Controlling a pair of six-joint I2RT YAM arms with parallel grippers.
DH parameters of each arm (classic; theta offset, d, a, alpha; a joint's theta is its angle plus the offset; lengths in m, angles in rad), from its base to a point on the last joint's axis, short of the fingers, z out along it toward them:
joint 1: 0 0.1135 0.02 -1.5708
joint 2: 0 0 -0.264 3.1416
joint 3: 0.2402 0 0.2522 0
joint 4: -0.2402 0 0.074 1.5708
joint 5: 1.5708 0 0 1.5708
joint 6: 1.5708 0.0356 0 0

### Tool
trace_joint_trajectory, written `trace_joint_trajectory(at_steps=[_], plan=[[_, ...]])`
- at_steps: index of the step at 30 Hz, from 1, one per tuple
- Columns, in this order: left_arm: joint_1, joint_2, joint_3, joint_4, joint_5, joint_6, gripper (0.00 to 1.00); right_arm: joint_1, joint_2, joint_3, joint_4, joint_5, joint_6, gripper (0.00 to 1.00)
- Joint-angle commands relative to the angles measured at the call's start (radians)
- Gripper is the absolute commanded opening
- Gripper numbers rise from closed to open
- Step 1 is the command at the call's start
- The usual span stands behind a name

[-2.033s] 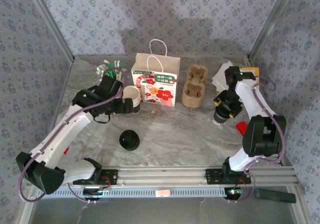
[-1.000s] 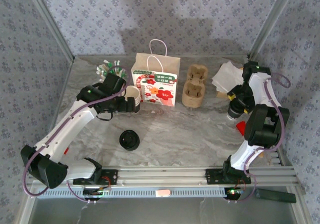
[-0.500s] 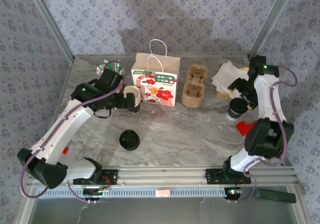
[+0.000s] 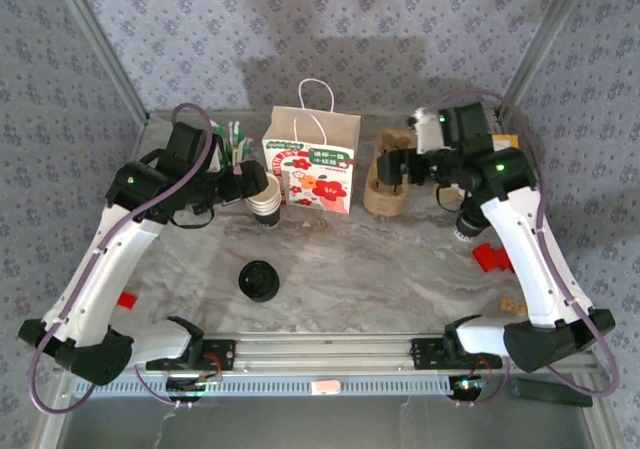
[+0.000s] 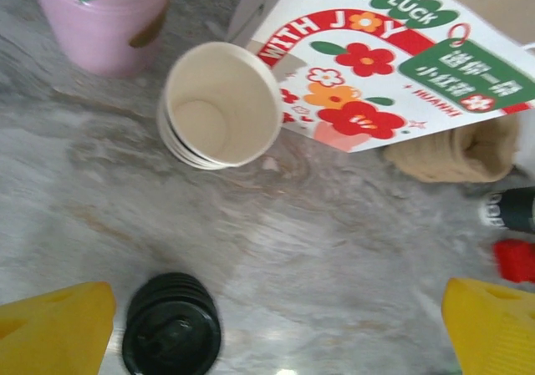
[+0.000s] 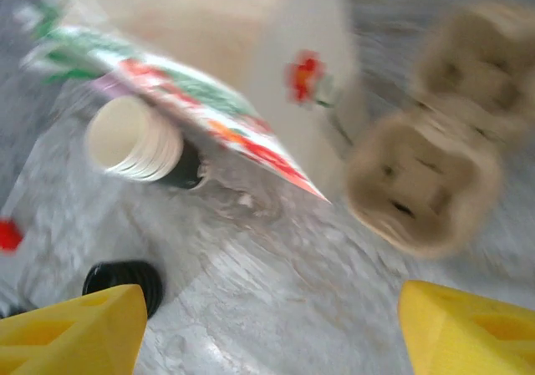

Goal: Pack the takeout coffee

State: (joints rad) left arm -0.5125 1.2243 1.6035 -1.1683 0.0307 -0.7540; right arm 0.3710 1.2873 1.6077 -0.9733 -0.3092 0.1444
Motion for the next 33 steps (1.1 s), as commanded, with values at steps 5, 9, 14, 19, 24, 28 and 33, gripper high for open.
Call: trace_joint_trajectory(at_steps=[5,9,14,19,24,28,33], plan=[[0.071,-0.047,-0.059,0.066,0.155,-0.219,1.0,0.147,0.123,0.069,0.164,0.001,-0.417,0.79],[0.091,-0.064,-0.092,0.065,0.14,-0.257,1.0,0.157,0.3,0.289,0.032,0.021,-0.455,0.77],[0.097,-0.084,-0.127,0.09,0.137,-0.293,1.0,0.175,0.55,0.641,-0.21,0.028,-0.495,0.73],[0.107,-0.07,-0.123,0.087,0.143,-0.28,1.0,0.199,0.627,0.737,-0.188,0.036,-0.501,0.7],[0.117,-0.055,-0.118,0.087,0.156,-0.262,1.0,0.223,0.633,0.738,-0.114,0.047,-0.462,0.5],[0.127,-0.059,-0.126,0.091,0.165,-0.251,1.0,0.259,0.639,0.737,-0.118,0.083,-0.46,0.29],[0.137,-0.079,-0.137,0.091,0.166,-0.234,1.0,0.307,0.632,0.737,-0.145,0.163,-0.454,0.19]])
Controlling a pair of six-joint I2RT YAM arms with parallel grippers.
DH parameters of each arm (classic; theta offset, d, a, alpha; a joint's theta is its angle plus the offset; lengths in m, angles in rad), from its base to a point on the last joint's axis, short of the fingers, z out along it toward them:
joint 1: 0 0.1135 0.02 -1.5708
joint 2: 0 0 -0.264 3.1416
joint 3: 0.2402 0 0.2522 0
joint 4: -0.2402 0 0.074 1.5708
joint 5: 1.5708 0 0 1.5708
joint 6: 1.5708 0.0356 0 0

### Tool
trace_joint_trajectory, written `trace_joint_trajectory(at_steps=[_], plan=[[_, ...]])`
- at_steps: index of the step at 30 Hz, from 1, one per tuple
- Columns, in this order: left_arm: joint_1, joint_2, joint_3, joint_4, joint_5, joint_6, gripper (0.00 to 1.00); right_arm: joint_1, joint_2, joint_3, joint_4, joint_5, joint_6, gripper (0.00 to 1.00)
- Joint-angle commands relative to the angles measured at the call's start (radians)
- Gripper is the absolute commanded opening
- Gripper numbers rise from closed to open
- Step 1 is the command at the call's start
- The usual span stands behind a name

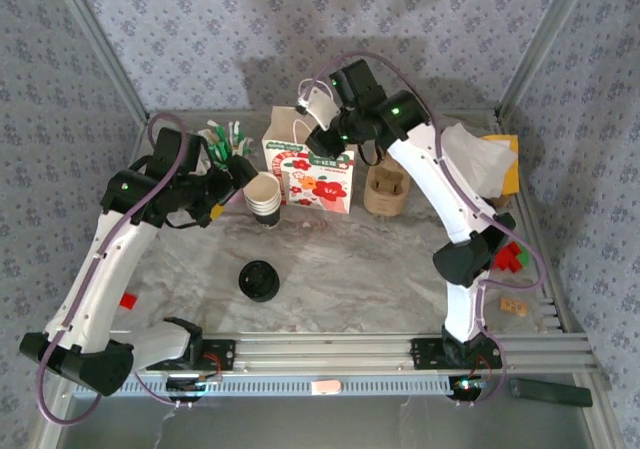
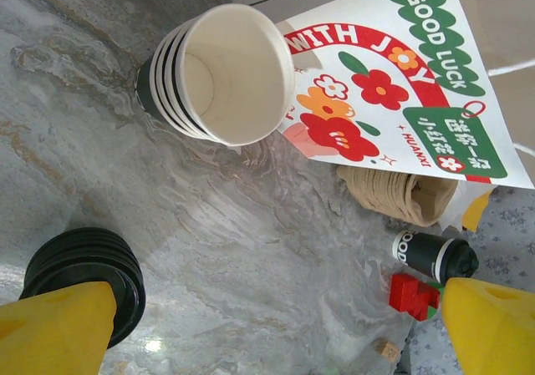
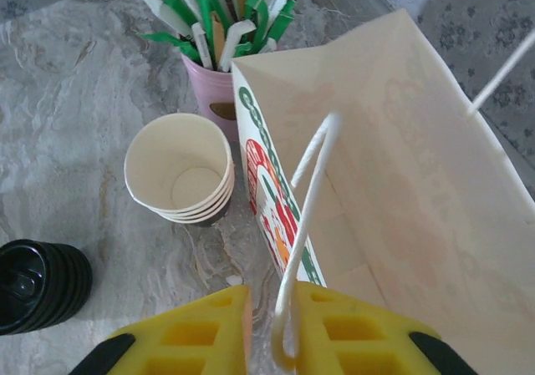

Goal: Pack the takeout coffee

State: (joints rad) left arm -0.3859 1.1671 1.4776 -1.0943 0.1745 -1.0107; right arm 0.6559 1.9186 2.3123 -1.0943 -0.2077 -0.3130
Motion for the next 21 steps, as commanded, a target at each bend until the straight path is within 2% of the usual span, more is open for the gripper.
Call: trace_joint_trajectory(at_steps=[1,7,21], plan=[[0.012,-0.029,-0.018,0.019,0.02,0.024,1.0,0.03,-0.002,0.033,-0.029,0.079,0.009,0.16],[0.03,-0.074,-0.054,0.027,0.029,0.041,1.0,0.066,-0.018,0.038,-0.05,0.155,0.087,0.08],[0.071,-0.159,-0.114,0.026,0.076,0.084,1.0,0.2,-0.026,0.088,-0.159,0.31,0.285,0.07]])
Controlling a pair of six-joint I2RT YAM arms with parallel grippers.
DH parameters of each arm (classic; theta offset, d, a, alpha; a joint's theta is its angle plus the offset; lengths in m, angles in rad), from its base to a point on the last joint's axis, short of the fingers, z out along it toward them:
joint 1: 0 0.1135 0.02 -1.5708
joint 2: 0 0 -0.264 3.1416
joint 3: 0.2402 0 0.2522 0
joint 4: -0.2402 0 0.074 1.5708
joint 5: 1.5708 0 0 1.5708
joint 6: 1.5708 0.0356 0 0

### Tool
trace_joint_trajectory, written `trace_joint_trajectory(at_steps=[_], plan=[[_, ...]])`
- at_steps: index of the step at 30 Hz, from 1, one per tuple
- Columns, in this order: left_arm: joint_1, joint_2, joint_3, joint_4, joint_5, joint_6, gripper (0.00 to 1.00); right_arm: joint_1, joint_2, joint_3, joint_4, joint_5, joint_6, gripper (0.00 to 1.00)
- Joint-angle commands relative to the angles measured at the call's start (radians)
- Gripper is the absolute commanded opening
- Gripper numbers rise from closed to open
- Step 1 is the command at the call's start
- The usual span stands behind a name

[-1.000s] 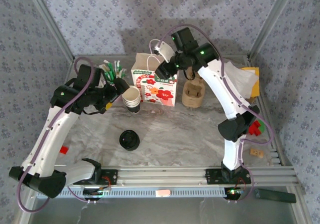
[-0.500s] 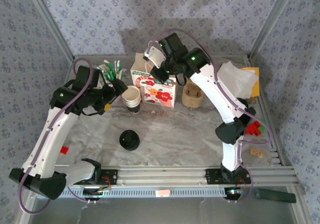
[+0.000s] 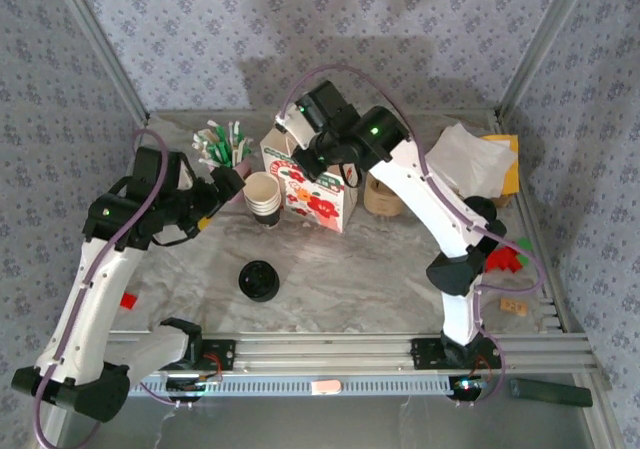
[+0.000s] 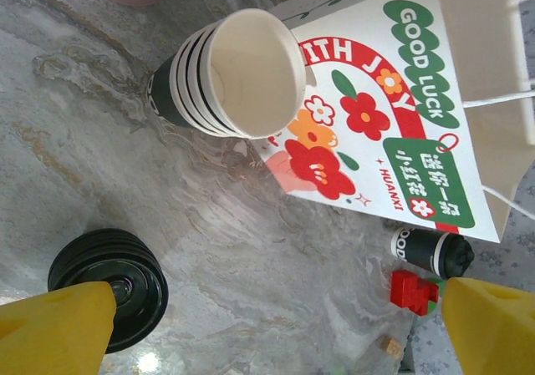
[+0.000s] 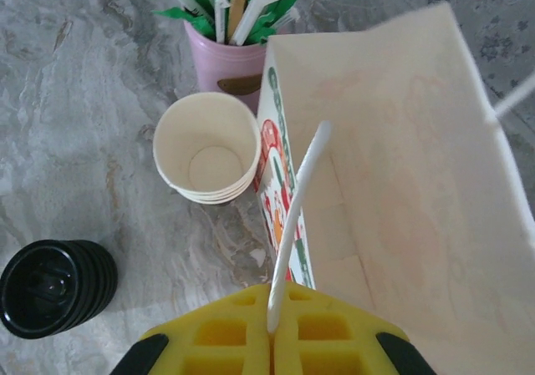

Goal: Pack the takeout coffee

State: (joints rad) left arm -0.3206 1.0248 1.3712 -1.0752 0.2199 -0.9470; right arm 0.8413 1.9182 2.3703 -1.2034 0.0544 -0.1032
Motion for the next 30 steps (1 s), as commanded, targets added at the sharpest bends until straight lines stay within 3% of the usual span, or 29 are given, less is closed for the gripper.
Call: trace_joint_trajectory(at_steps=[1,10,30], plan=[[0.006,-0.021,-0.008,0.008,0.032,0.02,1.0,0.02,-0.024,0.03,-0.055,0.054,0.092,0.07],[0.005,-0.046,-0.012,0.0,0.036,0.03,1.0,0.038,-0.019,0.054,-0.09,0.073,0.285,0.09],[-0.037,-0.124,0.042,-0.046,-0.05,0.085,1.0,0.162,0.009,0.086,-0.078,0.12,0.493,0.1]])
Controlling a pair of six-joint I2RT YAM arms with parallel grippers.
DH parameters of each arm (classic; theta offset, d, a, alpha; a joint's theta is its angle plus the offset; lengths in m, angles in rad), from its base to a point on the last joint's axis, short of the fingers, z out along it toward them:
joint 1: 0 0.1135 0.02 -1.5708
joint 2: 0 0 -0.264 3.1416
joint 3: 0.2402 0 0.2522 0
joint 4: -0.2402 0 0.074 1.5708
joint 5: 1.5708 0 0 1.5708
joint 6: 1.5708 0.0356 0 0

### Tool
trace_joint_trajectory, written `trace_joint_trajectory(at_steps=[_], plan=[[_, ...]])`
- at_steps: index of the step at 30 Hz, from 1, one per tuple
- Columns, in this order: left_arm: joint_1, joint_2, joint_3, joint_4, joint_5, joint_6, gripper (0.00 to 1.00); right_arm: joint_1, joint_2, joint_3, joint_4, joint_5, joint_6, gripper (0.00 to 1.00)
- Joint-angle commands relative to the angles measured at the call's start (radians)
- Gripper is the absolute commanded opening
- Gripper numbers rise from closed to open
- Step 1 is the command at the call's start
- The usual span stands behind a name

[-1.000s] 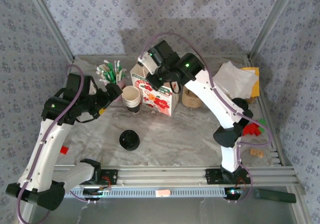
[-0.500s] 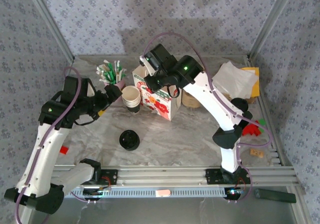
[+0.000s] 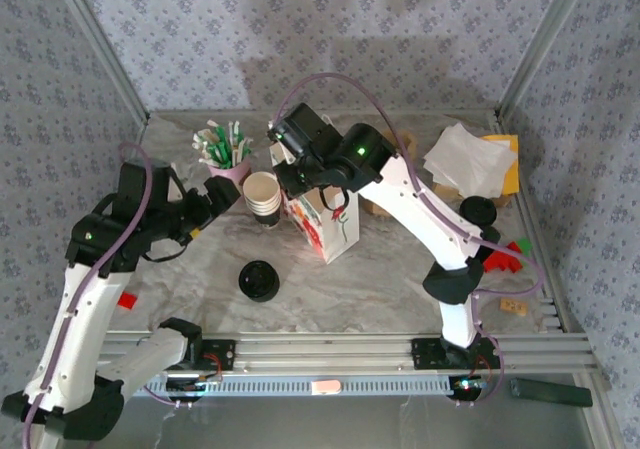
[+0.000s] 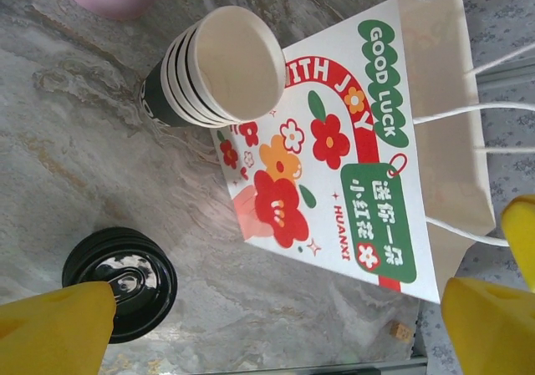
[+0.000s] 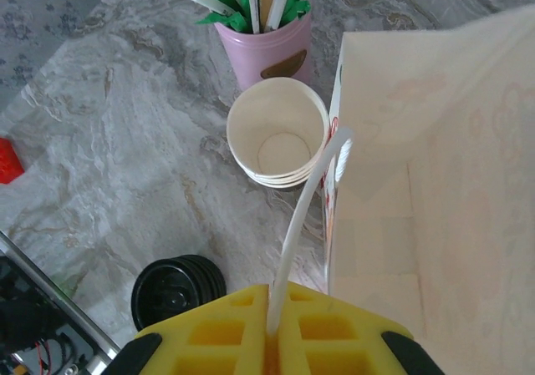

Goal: Pack the takeout coffee

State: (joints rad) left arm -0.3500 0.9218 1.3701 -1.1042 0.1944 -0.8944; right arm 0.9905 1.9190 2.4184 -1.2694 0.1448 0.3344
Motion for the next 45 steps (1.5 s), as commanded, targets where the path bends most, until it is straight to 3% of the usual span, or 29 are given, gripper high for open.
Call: trace_joint_trajectory(at_steps=[1,9,14,23,28,32,35,39,45], plan=[[-0.01,-0.025,0.044,-0.017,-0.027,0.033,1.0,0.018,0.01,0.038,-0.012,0.035,0.063,0.1],[-0.034,-0.037,0.061,-0.026,-0.05,0.057,1.0,0.034,0.034,0.038,-0.027,0.045,0.071,0.17],[-0.044,-0.032,0.072,-0.031,-0.061,0.065,1.0,0.04,0.027,0.058,-0.033,0.052,0.068,0.32],[-0.044,0.027,0.134,-0.038,-0.061,0.106,1.0,0.044,-0.094,0.076,-0.064,0.171,0.039,0.36],[-0.051,0.088,0.196,-0.026,-0.066,0.191,1.0,0.041,-0.225,-0.061,-0.048,0.297,0.038,0.4],[-0.096,0.158,0.263,-0.036,-0.099,0.249,1.0,0.016,-0.383,-0.287,0.06,0.358,0.051,0.5],[-0.153,0.221,0.331,-0.07,-0.157,0.282,1.0,-0.049,-0.513,-0.475,0.171,0.296,0.087,0.52],[-0.24,0.294,0.43,-0.141,-0.256,0.305,1.0,-0.163,-0.609,-0.678,0.298,0.104,0.132,0.52],[-0.316,0.351,0.525,-0.203,-0.337,0.302,1.0,-0.209,-0.607,-0.775,0.406,-0.075,0.125,0.54]])
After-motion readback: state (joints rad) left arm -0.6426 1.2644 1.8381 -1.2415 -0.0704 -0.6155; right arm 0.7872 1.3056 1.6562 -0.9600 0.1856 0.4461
